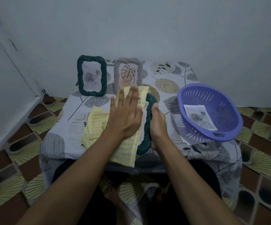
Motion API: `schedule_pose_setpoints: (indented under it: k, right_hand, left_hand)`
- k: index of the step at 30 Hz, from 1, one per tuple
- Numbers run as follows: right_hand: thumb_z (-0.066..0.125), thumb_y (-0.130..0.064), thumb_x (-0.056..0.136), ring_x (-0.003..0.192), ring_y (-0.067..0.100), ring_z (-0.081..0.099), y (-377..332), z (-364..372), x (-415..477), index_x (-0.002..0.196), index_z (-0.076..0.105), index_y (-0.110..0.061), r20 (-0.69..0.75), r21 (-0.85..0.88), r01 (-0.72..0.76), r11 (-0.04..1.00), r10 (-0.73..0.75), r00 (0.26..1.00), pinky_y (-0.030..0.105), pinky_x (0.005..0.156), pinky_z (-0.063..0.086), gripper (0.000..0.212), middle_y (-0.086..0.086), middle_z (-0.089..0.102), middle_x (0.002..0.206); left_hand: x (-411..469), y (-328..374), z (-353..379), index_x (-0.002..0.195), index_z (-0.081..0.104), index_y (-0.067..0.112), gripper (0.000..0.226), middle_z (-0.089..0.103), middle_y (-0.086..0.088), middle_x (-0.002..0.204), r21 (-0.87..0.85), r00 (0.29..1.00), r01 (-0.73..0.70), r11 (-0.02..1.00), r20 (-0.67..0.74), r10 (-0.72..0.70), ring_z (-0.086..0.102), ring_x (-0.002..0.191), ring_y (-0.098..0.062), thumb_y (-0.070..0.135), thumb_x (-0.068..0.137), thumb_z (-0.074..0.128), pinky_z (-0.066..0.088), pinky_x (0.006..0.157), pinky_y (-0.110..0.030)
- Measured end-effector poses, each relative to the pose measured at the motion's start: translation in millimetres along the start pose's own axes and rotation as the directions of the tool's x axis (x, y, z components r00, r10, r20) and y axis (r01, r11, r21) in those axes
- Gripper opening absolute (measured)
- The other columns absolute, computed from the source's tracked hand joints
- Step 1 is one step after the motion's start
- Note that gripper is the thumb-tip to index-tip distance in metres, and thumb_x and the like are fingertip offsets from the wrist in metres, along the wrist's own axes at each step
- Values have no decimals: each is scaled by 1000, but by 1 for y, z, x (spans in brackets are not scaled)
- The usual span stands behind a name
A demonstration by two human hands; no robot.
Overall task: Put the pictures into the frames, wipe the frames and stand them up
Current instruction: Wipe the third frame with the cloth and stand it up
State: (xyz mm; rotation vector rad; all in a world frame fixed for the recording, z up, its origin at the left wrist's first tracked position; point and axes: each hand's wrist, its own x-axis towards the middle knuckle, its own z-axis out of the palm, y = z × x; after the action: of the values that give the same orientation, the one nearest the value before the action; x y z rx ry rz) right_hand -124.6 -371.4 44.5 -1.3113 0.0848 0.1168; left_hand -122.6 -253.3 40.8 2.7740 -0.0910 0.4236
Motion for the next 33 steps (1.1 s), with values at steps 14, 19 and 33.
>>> schedule_pose_setpoints:
  k: [14, 19, 33]
  right_hand:
    - [39, -61, 92, 116, 24, 66, -24, -13, 8, 129, 62, -15, -94, 8, 33, 999, -32, 995, 50, 105, 48, 63, 6, 70, 123]
    - [31, -40, 108, 112, 21, 67, -11, -2, -5, 130, 60, -13, -13, 4, 4, 1000, -4, 1000, 40, 99, 53, 45, 6, 70, 121]
    - [35, -46, 106, 114, 26, 66, -19, -7, 12, 127, 62, -14, -117, 97, 50, 994, -38, 992, 51, 104, 49, 47, 9, 70, 121]
  left_hand:
    - [-25, 7, 12, 149, -23, 45, 57, -24, 18, 160, 64, 988, -150, 987, 57, 147, -23, 150, -22, 57, 99, -1, -8, 118, -61]
    - [7, 8, -7, 155, -18, 33, 59, -21, 3, 164, 6, 996, 80, 997, -41, -80, -26, 149, -27, 50, 103, 4, -19, 117, -57]
    - [-33, -6, 16, 155, -11, 37, 60, -13, 12, 165, -62, 997, -76, 995, -15, 76, -15, 152, -17, 52, 99, 6, 0, 123, -48]
